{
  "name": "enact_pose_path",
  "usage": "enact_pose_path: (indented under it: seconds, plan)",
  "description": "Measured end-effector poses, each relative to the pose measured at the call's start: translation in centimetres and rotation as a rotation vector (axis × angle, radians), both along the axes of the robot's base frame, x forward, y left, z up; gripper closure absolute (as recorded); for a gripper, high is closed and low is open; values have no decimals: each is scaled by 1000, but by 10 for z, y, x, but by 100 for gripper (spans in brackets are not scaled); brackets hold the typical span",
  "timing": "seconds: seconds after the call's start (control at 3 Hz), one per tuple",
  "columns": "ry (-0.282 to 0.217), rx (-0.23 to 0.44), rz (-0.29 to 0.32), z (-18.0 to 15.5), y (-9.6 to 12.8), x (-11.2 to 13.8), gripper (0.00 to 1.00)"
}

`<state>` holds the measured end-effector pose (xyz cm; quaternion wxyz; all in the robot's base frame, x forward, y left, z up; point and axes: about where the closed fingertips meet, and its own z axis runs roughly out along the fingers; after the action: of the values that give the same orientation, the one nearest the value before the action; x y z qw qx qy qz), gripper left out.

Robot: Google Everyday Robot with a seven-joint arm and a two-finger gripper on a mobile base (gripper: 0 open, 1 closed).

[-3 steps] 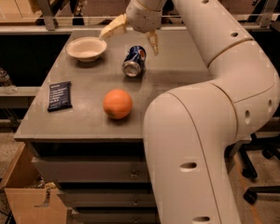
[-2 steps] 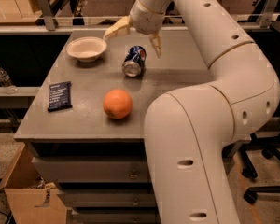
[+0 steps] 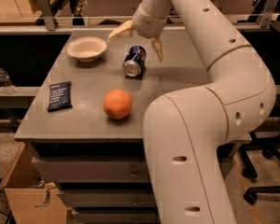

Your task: Place pepsi can upright

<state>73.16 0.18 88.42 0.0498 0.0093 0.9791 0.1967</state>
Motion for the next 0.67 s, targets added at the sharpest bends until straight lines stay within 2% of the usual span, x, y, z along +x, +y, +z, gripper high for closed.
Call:
enact_pose_path:
  seconds: [0.67]
  plan:
    - [43, -38, -19, -20, 2, 6, 0]
